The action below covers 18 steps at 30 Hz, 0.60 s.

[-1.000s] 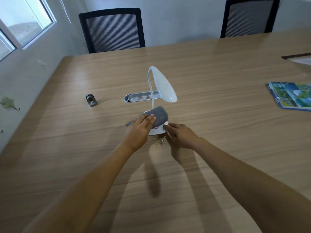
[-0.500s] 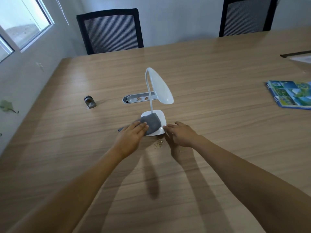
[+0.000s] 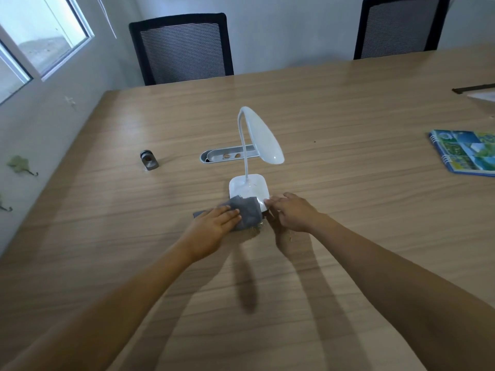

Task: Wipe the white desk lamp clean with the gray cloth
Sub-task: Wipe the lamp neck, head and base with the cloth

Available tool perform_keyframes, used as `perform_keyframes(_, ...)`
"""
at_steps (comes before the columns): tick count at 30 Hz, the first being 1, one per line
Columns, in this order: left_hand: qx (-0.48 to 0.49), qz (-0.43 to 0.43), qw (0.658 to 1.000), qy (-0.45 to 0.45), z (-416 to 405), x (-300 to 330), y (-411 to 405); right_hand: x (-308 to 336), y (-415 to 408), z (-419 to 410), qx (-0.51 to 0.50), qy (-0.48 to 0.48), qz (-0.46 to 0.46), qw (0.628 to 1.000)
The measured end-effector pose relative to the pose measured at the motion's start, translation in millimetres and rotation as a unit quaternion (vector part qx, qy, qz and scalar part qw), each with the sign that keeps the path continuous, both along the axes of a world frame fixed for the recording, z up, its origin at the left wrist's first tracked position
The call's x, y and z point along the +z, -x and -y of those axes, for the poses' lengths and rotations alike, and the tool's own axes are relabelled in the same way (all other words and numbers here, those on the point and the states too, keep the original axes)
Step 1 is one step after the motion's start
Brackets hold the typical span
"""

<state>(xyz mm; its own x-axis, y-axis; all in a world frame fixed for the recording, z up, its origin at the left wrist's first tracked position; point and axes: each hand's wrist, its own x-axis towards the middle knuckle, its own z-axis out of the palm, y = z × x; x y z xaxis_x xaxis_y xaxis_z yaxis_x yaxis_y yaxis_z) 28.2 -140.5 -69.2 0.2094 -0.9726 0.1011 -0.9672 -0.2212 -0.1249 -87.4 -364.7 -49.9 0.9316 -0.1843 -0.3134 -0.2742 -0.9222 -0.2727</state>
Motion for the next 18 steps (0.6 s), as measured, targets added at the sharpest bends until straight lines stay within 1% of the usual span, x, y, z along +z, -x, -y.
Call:
perform_keyframes(2, 0.057, -0.016, 0.997, 0.042, 0, 7, -5, 1, 0, -1, 0.001, 0.006, -0.011, 1.000)
perform_keyframes(4, 0.133, -0.033, 0.986, 0.097, 10, 8, -11, 2, 0, -1, 0.003, 0.010, -0.018, 1.000)
perform_keyframes(6, 0.206, -0.092, 0.964, 0.139, 23, 9, -12, 3, 1, -2, 0.003, 0.011, -0.020, 1.000)
perform_keyframes(7, 0.239, -0.127, 0.954, 0.128, 29, 8, -12, 3, 1, -3, 0.001, 0.010, -0.021, 1.000)
perform_keyframes(8, 0.262, -0.167, 0.946, 0.097, 34, 8, -11, 2, 1, -3, -0.002, 0.007, -0.020, 1.000)
perform_keyframes(9, 0.267, -0.187, 0.943, 0.063, 37, 7, -8, 2, 0, -3, -0.005, 0.005, -0.020, 1.000)
perform_keyframes(11, 0.231, -0.184, 0.955, 0.011, 37, 5, -2, 1, -1, -3, -0.006, 0.005, -0.023, 1.000)
perform_keyframes(12, 0.202, -0.186, 0.961, -0.006, 33, 6, 1, 1, -1, -2, -0.005, 0.006, -0.023, 1.000)
perform_keyframes(14, 0.160, -0.183, 0.970, -0.009, 20, 10, 5, 1, -1, -2, -0.001, 0.013, -0.019, 1.000)
perform_keyframes(16, 0.136, -0.170, 0.976, 0.027, 8, 12, 6, 0, -1, -2, -0.005, 0.006, -0.017, 1.000)
perform_keyframes(17, 0.134, -0.196, 0.969, 0.068, 5, 13, 7, -2, -2, -1, -0.011, -0.005, -0.014, 1.000)
perform_keyframes(18, 0.154, -0.258, 0.946, 0.120, 4, 18, 10, -2, -2, -2, -0.019, -0.020, -0.006, 1.000)
